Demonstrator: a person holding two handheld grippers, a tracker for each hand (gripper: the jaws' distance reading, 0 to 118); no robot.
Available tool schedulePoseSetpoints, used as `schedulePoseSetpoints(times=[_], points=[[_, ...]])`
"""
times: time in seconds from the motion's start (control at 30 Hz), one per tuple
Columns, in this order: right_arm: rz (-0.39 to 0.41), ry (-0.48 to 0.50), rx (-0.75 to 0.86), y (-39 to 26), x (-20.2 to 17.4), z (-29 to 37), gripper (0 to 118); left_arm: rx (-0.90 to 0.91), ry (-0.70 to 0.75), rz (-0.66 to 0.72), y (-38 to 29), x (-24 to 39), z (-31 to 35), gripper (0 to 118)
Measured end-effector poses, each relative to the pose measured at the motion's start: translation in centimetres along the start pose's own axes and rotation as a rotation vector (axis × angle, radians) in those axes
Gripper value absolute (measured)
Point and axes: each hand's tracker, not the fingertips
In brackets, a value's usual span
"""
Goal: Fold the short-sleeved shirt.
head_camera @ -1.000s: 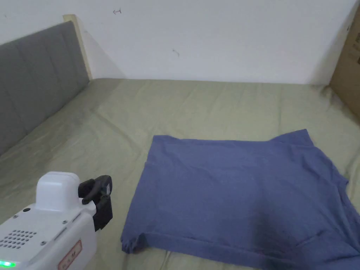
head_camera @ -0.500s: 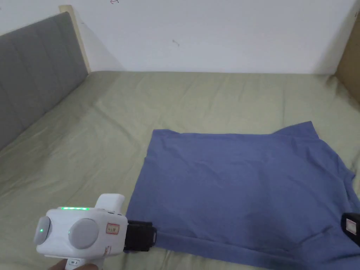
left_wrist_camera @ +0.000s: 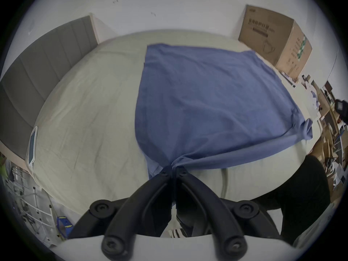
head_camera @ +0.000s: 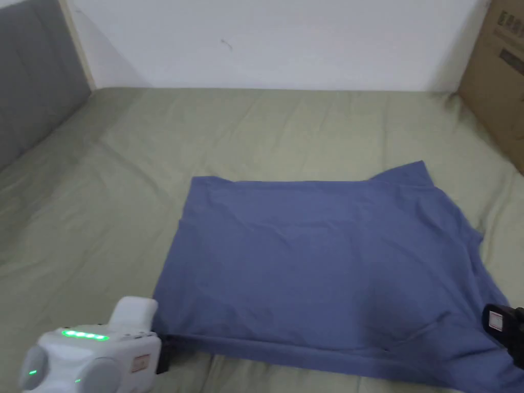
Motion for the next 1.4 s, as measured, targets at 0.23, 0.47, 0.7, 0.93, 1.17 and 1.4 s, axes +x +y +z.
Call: schedulePoseSetpoints(times=[0.23,0.47,0.7,0.93,1.17,1.4], points=[[-0.153,-0.015,-0.343,-0.7,9.0,-3.8,84,0.092,0.053,-0.085,-0.1,1.9,2.4,1],[-0.152,-0.195,-0.519,-5.2,12.7,-6.7,109,0.078,0.041,-0.062,-0.1,2.7,3.0,1],[-0.137,-0.208,-0.493,-5.6,12.0,-8.4,3,0.033,0.041,-0.057,-0.4,2.3,2.4,1],[-0.134,-0.186,-0.364,-4.6,11.2,-4.7,3,0.082,0.093,-0.087,-0.8,2.7,3.1,1],[-0.126,-0.170,-0.286,0.4,9.4,-2.3,3,0.130,0.092,-0.116,2.7,2.5,4.7,1],[-0.063,-0.187,-0.355,9.3,9.1,-9.7,3,0.081,0.099,-0.170,10.0,1.2,-0.5,1]])
